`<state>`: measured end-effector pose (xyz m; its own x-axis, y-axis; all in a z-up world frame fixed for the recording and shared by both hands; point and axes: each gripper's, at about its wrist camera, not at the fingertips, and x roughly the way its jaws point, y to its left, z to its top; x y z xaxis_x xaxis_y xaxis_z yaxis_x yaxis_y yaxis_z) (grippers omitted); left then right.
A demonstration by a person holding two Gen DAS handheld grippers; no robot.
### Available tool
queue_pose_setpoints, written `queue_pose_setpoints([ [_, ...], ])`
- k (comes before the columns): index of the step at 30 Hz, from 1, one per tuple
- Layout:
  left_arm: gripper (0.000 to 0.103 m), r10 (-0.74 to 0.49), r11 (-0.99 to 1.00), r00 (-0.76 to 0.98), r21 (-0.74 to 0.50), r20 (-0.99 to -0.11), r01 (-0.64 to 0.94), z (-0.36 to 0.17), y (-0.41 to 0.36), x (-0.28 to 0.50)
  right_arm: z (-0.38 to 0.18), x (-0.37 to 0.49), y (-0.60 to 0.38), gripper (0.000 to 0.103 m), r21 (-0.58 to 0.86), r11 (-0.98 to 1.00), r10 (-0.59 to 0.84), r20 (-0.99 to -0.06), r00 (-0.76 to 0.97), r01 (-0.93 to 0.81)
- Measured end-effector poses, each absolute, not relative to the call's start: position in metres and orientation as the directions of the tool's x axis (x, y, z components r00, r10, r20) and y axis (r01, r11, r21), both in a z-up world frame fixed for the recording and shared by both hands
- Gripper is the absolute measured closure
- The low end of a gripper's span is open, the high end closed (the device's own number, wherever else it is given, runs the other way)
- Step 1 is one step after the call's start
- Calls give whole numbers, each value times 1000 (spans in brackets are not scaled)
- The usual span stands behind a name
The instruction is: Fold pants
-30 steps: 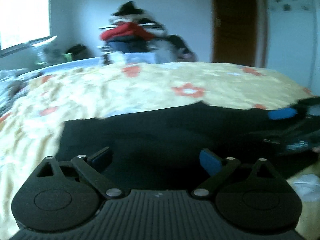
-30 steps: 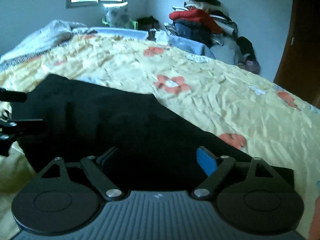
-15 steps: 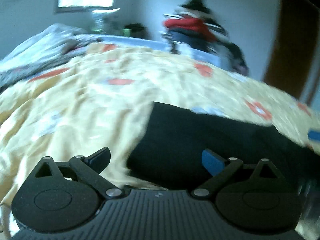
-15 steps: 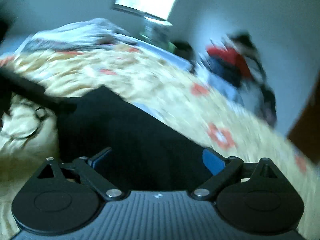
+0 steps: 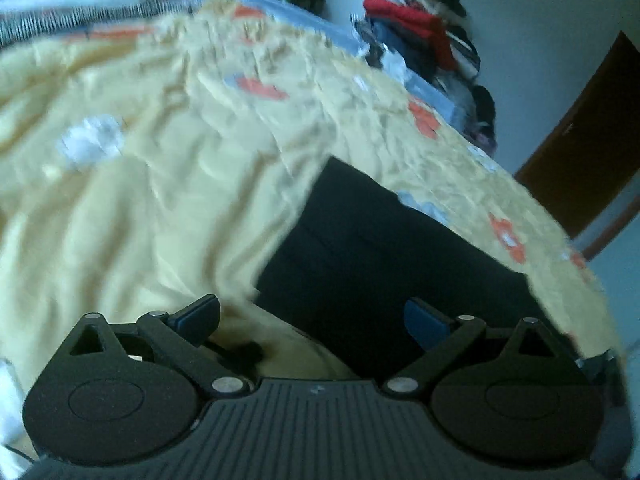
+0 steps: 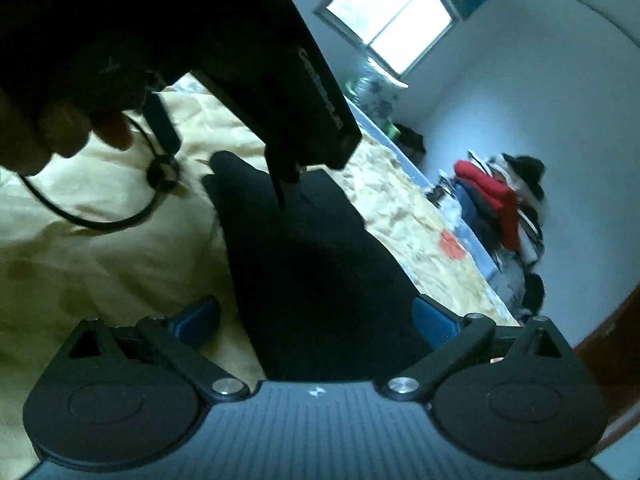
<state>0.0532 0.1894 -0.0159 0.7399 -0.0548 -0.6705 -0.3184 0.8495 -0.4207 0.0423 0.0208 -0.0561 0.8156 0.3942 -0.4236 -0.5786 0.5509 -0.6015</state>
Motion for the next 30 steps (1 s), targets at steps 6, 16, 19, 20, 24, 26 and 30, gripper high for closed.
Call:
queue_pose_setpoints([
  [6, 4, -88, 888, 783, -404, -616, -218, -4, 166, 49, -21, 44, -48, 0, -397, 700, 434, -424, 795, -594],
  [16, 4, -90, 988, 798, -153, -597, -4, 0, 72, 59, -5, 110, -276, 0, -47, 999, -13, -503, 864, -13],
  [19, 4, -145, 989, 801, -79, -582, 122, 3, 29, 65, -14, 121, -317, 0, -43, 993, -114, -544, 831, 108],
  [20, 4, -167, 985, 800, -59, -576, 163, 3, 17, 66, -20, 124, -332, 0, -9, 994, -98, -566, 819, 113],
  [24, 4, -279, 942, 781, 0, -559, 336, 8, -43, 79, -37, 138, -363, 0, 266, 964, 144, -574, 806, 17],
  [26, 4, -333, 918, 768, -3, -548, 396, 6, -67, 90, -46, 139, -377, 0, 380, 925, 226, -537, 813, -7],
  [30, 11, -377, 897, 731, -27, -568, 442, -4, -99, 117, -52, 132, -381, 0, 373, 928, 199, -506, 840, 5],
])
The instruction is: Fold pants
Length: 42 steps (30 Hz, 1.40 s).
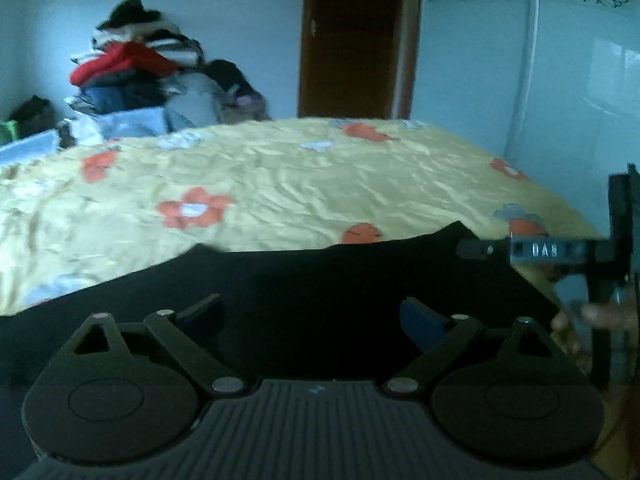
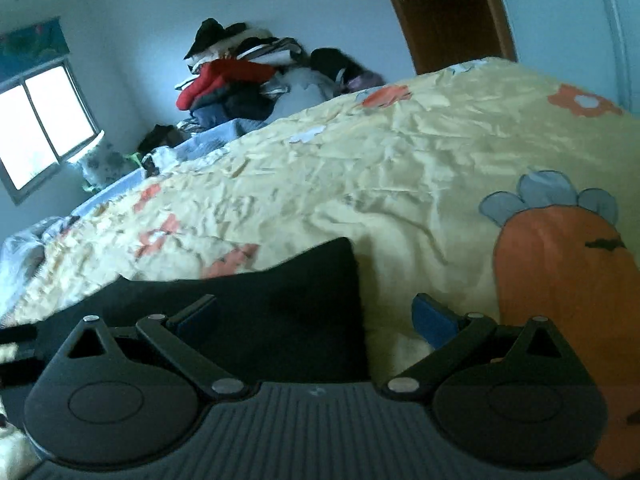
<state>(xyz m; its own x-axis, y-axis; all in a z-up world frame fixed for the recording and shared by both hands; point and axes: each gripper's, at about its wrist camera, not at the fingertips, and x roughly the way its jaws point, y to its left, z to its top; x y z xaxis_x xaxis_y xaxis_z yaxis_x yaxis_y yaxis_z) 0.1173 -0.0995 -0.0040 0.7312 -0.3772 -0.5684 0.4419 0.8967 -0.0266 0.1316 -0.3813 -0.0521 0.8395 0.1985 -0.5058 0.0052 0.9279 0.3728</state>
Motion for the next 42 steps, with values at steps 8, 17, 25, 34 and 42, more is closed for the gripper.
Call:
queue_pose_setpoints([
  [8, 35, -290, 941, 677, -72, -676, 331, -41, -116, 175, -58, 132, -379, 0, 320, 947, 163, -518, 840, 14],
  [17, 36, -38, 987, 787, 98, -615, 125, -33, -109, 203, -59, 133, -373, 0, 273, 962, 138, -536, 833, 16],
  [25, 13, -295, 953, 771, -114, -565, 281, -14, -109, 161, -58, 132, -373, 0, 258, 966, 130, -542, 830, 18],
  [34, 6, -223, 967, 742, -45, -632, 252, -60, -121, 173, -58, 132, -370, 0, 236, 972, 117, -551, 826, 19],
  [42, 0, -179, 973, 789, 12, -588, 230, -65, -125, 163, -58, 133, -368, 0, 223, 975, 112, -556, 823, 19],
])
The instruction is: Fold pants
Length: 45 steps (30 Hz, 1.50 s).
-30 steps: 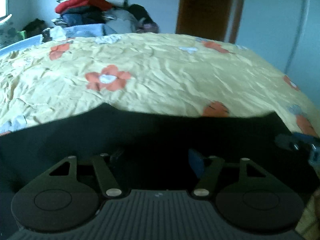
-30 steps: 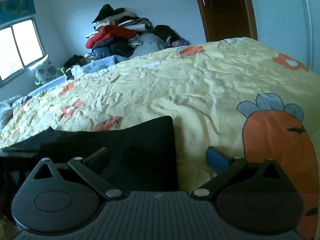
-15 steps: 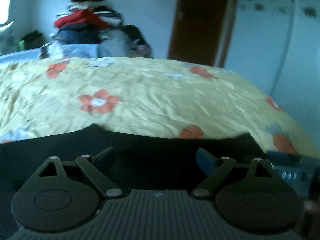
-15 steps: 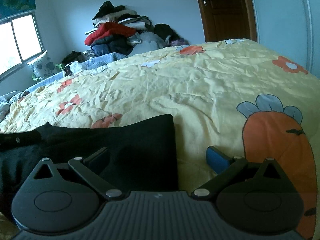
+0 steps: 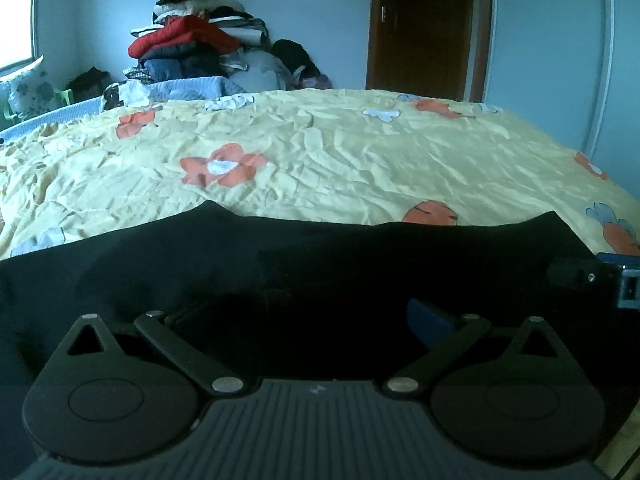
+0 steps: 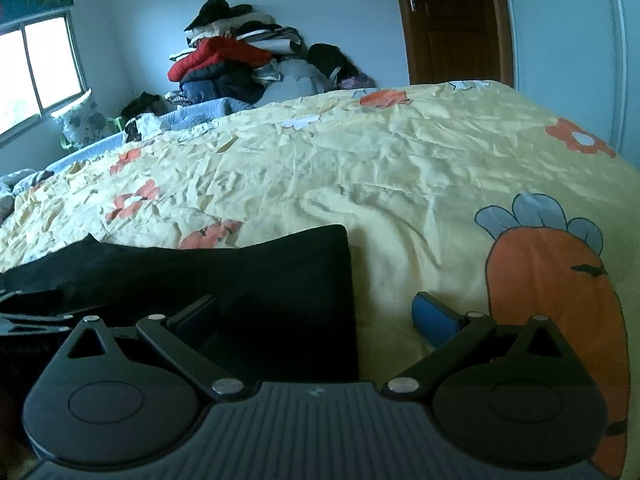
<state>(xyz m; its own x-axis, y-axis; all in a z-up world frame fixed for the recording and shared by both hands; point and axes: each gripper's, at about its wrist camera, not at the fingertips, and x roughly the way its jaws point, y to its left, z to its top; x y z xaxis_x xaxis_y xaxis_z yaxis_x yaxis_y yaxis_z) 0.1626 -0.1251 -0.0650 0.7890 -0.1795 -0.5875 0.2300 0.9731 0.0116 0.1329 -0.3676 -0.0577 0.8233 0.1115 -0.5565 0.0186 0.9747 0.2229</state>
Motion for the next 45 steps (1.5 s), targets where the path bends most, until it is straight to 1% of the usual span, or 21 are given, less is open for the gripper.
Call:
queue_pose_setpoints([
  [6, 0, -184, 974, 788, -2, -588, 226, -63, -124, 159, -58, 133, -370, 0, 237, 971, 119, -551, 826, 18],
  [9, 0, -179, 976, 791, -4, -585, 218, -62, -121, 156, -55, 125, -378, 0, 282, 959, 112, -513, 851, 44],
  [10, 0, -167, 978, 794, 3, -584, 208, -60, -119, 152, -52, 119, -378, 0, 277, 959, 94, -496, 863, 55],
  [12, 0, -145, 980, 808, 32, -571, 198, -57, -115, 140, -43, 104, -370, 0, 207, 978, 82, -454, 887, 16],
  [15, 0, -134, 974, 818, 76, -559, 211, -53, -110, 121, -33, 84, -349, 0, 155, 983, 157, -408, 899, -101],
  [17, 0, -122, 972, 825, 100, -551, 211, -51, -107, 113, -33, 78, -335, 0, 140, 974, 219, -429, 876, -175],
  [20, 0, -91, 973, 828, 127, -553, 192, -56, -103, 110, -46, 82, -318, 0, 99, 973, 231, -512, 828, -210],
  [22, 0, -114, 978, 820, 83, -561, 193, -58, -96, 112, -53, 88, -314, 0, 75, 976, 209, -567, 797, -203],
  [23, 0, -118, 979, 816, 70, -565, 190, -58, -95, 114, -54, 89, -313, 0, 80, 977, 205, -575, 792, -195],
  [27, 0, -123, 980, 808, 58, -576, 190, -60, -94, 115, -55, 90, -319, 0, 111, 974, 225, -570, 790, -197],
  [33, 0, -147, 976, 804, 50, -576, 214, -58, -90, 110, -56, 89, -313, 0, 62, 979, 194, -584, 788, -195],
  [36, 0, -119, 979, 807, 65, -579, 191, -57, -84, 101, -56, 89, -311, 0, 49, 980, 186, -586, 789, -194],
  [40, 0, -137, 978, 797, 46, -589, 203, -56, -70, 92, -56, 87, -307, 0, 31, 981, 174, -589, 789, -192],
  [43, 0, -160, 974, 800, 41, -578, 225, -55, -62, 83, -56, 87, -308, 0, 35, 981, 175, -590, 788, -192],
  [45, 0, -156, 972, 815, 60, -558, 227, -53, -58, 76, -53, 84, -307, 0, 35, 983, 168, -593, 788, -183],
])
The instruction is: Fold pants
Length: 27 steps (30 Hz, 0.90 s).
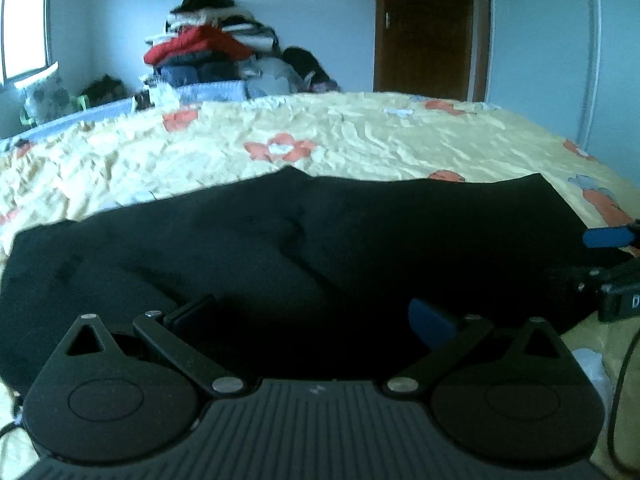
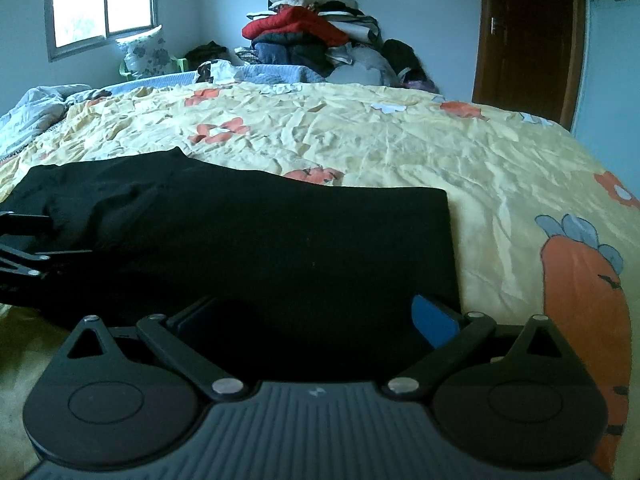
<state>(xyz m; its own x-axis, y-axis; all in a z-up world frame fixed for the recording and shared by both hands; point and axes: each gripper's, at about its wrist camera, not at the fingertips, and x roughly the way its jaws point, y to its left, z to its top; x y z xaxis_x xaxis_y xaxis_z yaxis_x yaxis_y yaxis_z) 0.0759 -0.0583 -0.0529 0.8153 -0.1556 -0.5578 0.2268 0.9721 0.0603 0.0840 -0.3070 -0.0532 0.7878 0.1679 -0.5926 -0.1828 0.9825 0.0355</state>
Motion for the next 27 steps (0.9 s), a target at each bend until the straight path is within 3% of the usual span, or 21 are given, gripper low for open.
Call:
queue_pose_setpoints([
  [5, 0, -113, 978, 872, 103, -477, 183, -45, -53, 63, -28, 75, -306, 0, 101, 987, 158, -525, 836, -124],
  [7, 0, -106, 983, 867, 79, -487, 165, -45, -49, 67, -21, 79, -297, 0, 79, 988, 155, -501, 851, -134],
  [13, 0, -101, 992, 837, 12, -538, 127, -50, -36, 77, -48, 106, -293, 0, 108, 991, 125, -605, 786, -75],
  [17, 0, -79, 992, 817, 33, -572, 119, -56, -38, 82, -57, 96, -286, 0, 25, 994, 100, -589, 802, -106],
  [23, 0, -80, 993, 818, 31, -569, 118, -55, -34, 79, -57, 96, -288, 0, 33, 994, 104, -591, 800, -106],
  [27, 0, 2, 998, 855, 55, -519, 31, -40, -17, 76, -56, 94, -288, 0, 33, 994, 104, -587, 803, -105],
])
